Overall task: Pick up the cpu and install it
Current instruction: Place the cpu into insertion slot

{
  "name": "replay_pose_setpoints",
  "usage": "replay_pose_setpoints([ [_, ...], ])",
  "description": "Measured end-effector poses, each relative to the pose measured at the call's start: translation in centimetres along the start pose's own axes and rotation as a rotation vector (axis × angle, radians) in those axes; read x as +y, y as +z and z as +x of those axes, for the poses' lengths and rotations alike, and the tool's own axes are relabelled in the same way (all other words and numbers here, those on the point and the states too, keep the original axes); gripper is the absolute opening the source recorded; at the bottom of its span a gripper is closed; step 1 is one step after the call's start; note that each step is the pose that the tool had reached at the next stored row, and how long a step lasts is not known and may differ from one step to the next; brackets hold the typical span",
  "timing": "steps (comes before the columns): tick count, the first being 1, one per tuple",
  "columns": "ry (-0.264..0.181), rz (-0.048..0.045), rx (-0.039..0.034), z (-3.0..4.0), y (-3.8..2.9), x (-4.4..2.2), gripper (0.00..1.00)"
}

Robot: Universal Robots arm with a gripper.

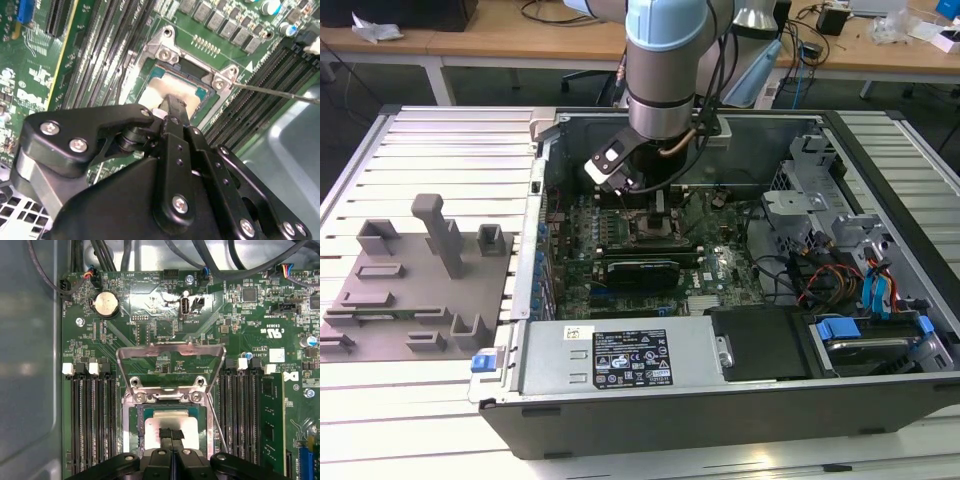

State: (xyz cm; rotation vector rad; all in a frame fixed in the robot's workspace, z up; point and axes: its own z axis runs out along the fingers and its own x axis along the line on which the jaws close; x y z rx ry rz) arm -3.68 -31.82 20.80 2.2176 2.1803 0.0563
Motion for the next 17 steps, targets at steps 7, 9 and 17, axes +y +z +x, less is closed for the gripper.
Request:
replay_pose_setpoints([
  [7,0.0,0.0003,-0.0005,-0.01,-0.06,0.0,0.11],
  [9,0.0,0.0003,-0.0005,-0.01,-0.07,0.0,0.24],
  [17,0.0,0.0003,-0.0006,-0.01,0.21,-0.02,0.48],
])
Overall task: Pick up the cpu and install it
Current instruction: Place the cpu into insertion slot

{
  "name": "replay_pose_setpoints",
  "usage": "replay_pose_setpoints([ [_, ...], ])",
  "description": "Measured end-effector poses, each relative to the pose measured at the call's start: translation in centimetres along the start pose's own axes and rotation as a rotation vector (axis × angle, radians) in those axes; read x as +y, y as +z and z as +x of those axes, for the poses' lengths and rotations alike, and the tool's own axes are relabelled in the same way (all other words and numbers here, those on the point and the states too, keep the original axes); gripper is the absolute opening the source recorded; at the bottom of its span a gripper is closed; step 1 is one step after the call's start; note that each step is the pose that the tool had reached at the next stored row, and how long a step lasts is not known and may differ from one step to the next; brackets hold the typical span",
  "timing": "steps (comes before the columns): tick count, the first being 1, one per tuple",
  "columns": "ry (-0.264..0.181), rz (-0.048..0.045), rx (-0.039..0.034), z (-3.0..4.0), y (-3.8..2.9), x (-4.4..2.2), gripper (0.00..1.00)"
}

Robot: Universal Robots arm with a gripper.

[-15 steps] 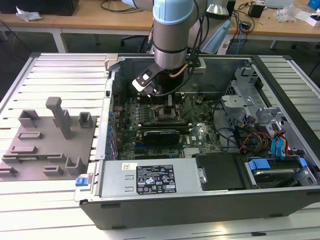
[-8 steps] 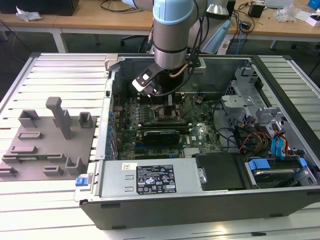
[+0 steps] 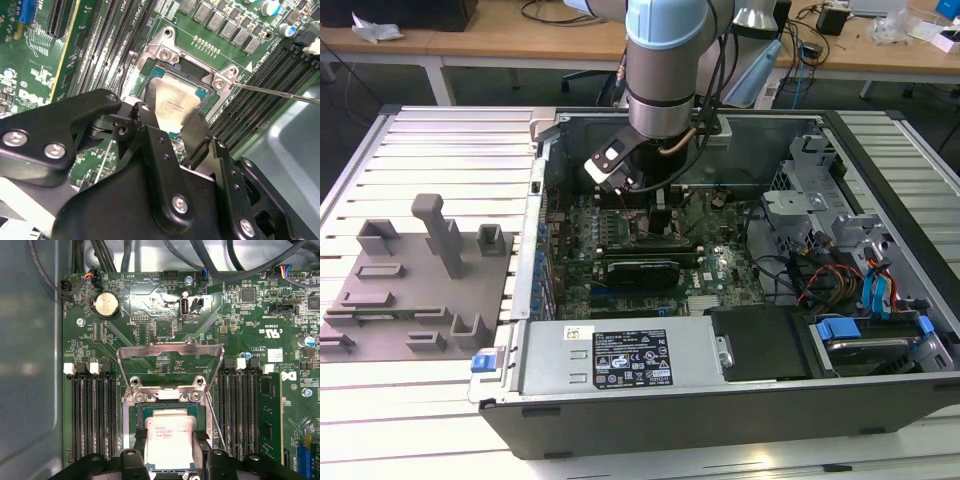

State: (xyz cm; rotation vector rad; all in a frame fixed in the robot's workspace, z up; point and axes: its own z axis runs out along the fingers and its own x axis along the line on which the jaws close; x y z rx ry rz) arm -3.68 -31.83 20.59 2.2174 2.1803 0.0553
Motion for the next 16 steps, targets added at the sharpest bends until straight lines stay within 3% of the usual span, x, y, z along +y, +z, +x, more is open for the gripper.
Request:
replay_pose_setpoints([
  [3,0.0,0.0002,-0.0064,0.0,0.09,0.0,0.48],
  [8,0.0,0.0,-0.0062,0.0,0.1,0.0,0.48],
  [11,0.0,0.0001,-0.0065,0.01,0.1,0.0,0.56],
  [16,-0.001,0.0003,-0.0163,0.03,-0.32,0.04,0.56],
])
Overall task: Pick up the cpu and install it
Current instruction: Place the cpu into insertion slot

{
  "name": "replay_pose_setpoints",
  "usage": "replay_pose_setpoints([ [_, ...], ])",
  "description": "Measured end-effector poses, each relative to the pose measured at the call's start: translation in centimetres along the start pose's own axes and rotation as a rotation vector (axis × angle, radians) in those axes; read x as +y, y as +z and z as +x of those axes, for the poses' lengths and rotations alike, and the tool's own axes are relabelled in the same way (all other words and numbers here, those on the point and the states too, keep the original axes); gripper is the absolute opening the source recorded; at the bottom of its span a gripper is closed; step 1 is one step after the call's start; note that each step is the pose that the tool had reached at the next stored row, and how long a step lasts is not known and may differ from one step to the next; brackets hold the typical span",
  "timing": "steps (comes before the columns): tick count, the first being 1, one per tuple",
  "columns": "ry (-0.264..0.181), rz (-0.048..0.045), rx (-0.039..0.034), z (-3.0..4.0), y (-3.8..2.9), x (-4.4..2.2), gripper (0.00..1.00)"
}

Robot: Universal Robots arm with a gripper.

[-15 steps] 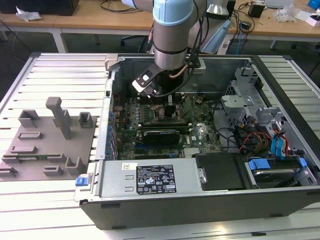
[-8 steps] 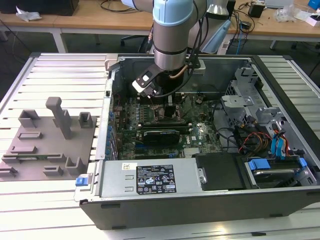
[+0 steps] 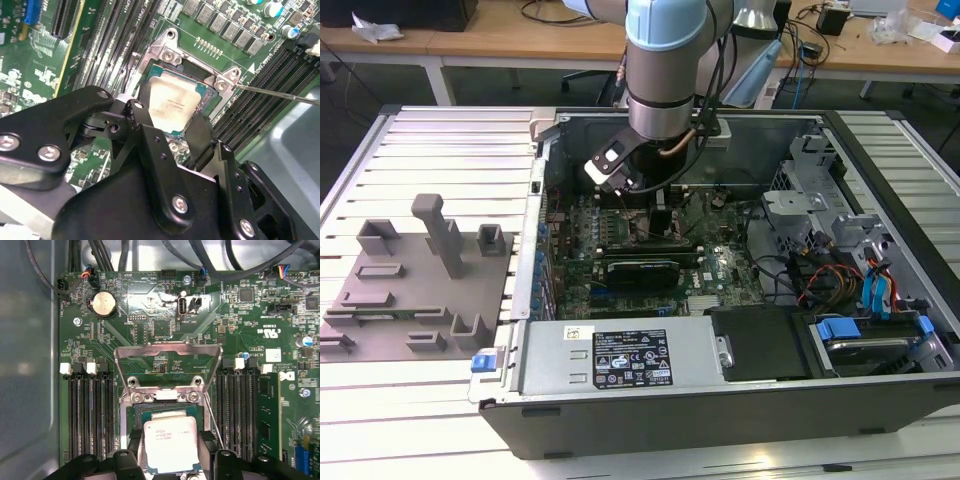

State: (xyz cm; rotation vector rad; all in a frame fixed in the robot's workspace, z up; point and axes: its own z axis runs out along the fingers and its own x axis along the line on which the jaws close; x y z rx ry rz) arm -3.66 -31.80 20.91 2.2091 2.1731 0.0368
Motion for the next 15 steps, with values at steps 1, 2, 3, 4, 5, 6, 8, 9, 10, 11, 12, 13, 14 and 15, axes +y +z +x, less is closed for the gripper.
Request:
replay_pose_setpoints([
  [1,0.0,0.0,-0.0046,0.0,-0.05,0.0,0.56],
  [2,0.0,0.0001,-0.008,0.0,-0.05,0.0,0.56],
  [3,0.0,0.0005,-0.0096,0.0,-0.03,0.0,0.56],
  [4,-0.001,0.0013,-0.0112,0.0,0.12,0.0,0.56],
  [5,-0.002,0.0012,-0.0111,0.0,0.28,-0.01,0.56],
  [6,-0.003,0.0012,-0.0109,0.01,0.49,-0.02,0.56],
  [8,-0.005,0.0014,-0.0062,0.0,0.59,-0.03,0.56],
  [9,-0.006,0.0013,-0.0037,0.01,0.61,-0.03,0.56],
  [10,-0.006,0.0012,-0.0028,0.01,0.63,-0.03,0.56],
  [11,-0.007,0.0013,-0.0027,0.01,0.63,-0.03,0.56],
  [12,-0.008,0.0013,-0.0027,0.01,0.64,-0.03,0.56],
  [13,-0.008,0.0014,-0.0027,0.01,0.64,-0.03,0.56],
  [14,-0.008,0.0012,-0.0025,0.01,0.64,-0.03,0.56],
  [15,-0.008,0.0011,-0.0023,0.02,0.61,-0.02,0.56],
])
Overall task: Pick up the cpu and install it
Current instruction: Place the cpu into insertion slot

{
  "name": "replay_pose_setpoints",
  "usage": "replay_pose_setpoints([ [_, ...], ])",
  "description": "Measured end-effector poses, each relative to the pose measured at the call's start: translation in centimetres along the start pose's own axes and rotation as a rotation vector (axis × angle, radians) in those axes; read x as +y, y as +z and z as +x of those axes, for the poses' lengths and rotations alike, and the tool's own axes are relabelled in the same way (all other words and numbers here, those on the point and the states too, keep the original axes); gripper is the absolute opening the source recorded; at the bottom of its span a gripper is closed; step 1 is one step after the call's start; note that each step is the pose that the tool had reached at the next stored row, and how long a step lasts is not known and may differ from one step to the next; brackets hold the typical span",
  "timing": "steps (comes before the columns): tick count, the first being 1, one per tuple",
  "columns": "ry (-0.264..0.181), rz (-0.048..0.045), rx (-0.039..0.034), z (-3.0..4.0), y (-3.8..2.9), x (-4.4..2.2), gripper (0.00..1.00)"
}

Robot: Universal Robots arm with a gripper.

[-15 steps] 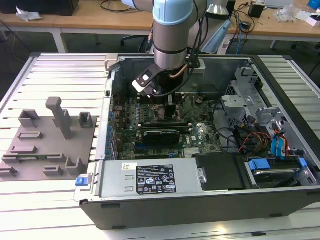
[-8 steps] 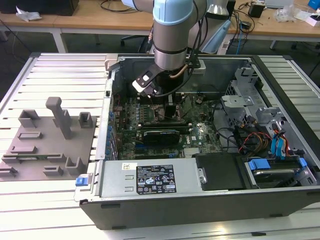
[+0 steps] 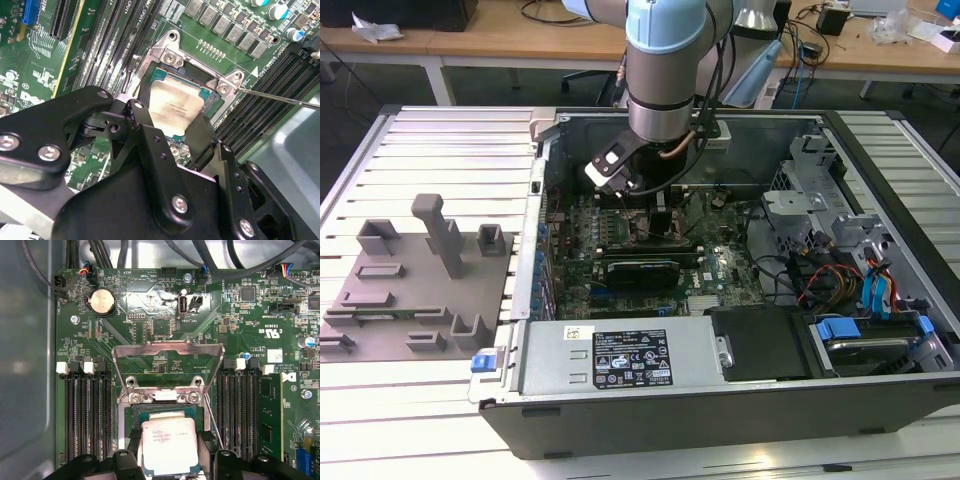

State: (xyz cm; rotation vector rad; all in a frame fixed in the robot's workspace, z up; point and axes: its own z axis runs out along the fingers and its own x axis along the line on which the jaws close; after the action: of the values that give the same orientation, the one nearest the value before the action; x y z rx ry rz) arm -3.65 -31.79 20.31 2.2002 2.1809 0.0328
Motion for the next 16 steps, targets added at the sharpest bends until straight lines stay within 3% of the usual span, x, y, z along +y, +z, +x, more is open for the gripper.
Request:
replay_pose_setpoints([
  [6,0.0,0.0002,0.0012,-0.01,-0.12,0.0,0.56],
  [8,0.0,0.0004,0.0086,-0.01,-0.13,0.0,0.56],
  [9,0.001,0.0004,0.0189,-0.01,-0.12,0.0,0.56],
  [10,0.001,0.0003,0.0203,-0.01,-0.12,0.0,0.56],
  [16,0.001,0.0004,0.0204,-0.01,0.19,-0.02,0.56],
])
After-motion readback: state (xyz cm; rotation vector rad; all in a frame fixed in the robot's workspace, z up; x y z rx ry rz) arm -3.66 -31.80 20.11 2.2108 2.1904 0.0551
